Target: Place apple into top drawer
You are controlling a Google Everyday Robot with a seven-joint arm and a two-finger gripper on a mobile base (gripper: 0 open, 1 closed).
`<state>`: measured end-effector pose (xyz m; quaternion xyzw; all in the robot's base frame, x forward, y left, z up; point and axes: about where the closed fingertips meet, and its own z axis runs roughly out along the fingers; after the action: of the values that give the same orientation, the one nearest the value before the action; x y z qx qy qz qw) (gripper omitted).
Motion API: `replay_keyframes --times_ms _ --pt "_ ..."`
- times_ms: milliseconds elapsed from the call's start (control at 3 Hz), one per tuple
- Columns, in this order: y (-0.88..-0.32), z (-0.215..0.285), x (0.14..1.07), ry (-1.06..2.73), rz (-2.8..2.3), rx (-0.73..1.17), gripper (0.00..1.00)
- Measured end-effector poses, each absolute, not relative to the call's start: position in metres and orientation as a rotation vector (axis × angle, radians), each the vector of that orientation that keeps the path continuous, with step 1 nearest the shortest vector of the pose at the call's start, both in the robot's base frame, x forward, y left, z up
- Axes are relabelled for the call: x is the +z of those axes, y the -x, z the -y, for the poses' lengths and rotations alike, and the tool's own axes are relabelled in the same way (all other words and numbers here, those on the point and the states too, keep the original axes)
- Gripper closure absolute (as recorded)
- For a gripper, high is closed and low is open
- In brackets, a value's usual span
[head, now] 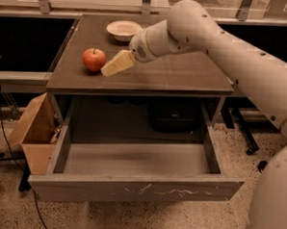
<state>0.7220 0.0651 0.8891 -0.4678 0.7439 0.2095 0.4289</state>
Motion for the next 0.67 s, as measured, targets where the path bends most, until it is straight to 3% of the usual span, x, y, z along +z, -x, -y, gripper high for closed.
replay_keyframes --times_ms 667 --pt "-0.754 -0.125 0.881 1.158 -1.798 0.535 0.00"
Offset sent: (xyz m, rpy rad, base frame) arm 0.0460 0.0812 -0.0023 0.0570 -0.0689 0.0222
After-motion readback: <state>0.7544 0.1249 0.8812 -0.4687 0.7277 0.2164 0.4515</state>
